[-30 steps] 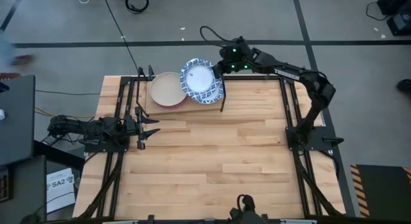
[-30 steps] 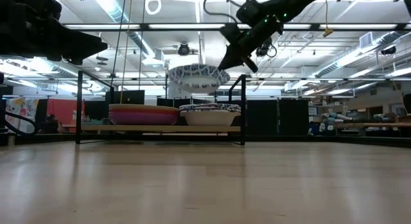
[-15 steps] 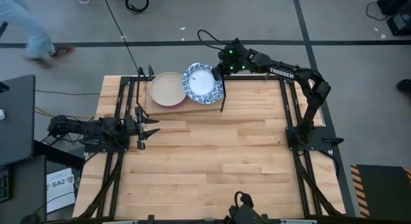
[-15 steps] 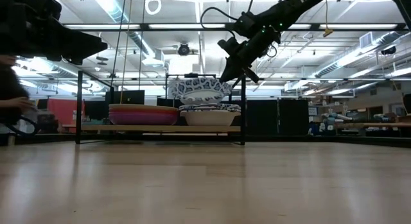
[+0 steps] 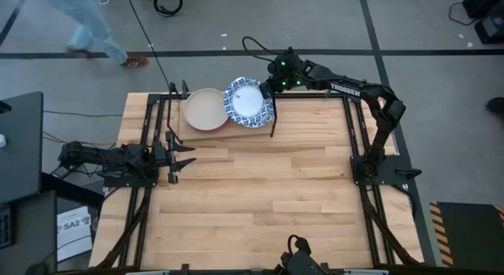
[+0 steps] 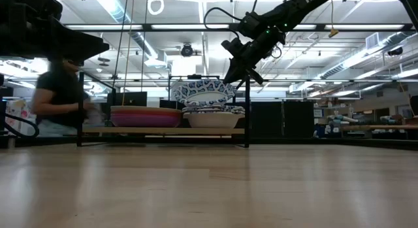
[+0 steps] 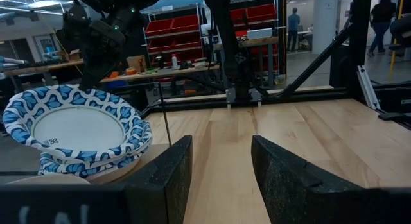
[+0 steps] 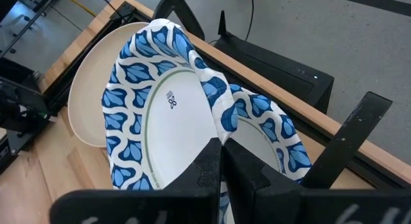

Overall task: Place and stack plates onto a shelf
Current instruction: Stack the blue patterned bowl on top of the blue patterned bowl on the shelf

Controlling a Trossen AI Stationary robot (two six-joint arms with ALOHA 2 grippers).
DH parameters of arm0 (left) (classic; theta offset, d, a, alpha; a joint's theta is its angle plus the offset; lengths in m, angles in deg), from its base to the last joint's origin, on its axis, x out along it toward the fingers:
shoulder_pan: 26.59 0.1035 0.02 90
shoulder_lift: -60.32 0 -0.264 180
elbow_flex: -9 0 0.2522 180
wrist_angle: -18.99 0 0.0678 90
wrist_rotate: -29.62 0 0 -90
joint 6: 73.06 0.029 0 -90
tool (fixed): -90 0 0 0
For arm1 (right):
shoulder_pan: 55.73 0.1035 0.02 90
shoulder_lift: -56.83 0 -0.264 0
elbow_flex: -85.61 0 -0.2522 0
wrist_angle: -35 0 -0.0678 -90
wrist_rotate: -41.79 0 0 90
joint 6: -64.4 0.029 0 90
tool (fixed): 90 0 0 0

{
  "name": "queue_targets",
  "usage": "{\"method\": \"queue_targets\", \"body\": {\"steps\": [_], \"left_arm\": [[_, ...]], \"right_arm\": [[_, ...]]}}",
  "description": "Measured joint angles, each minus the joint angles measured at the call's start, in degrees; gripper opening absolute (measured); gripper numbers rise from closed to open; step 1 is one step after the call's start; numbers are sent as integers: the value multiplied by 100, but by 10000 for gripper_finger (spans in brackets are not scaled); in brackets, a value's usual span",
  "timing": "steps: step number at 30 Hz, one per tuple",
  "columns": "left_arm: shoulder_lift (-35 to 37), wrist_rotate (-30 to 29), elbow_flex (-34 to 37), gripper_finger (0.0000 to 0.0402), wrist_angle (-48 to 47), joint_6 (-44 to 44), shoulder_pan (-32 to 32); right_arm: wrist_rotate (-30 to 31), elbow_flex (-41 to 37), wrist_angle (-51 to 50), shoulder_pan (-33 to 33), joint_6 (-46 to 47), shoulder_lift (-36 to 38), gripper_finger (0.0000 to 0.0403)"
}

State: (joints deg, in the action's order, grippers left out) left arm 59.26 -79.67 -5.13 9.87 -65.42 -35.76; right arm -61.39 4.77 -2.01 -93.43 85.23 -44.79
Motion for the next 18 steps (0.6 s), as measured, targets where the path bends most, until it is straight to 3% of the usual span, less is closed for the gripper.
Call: {"method": "queue_targets", "body": {"steps": [9,18], "left_arm": [[0,0,0,167,2,0,-2],[0,0,0,167,2,0,-2]], "right_arm": [[45,0,0,0,-1,0,31],[547,0,-2,-2,-3,0,67]]}}
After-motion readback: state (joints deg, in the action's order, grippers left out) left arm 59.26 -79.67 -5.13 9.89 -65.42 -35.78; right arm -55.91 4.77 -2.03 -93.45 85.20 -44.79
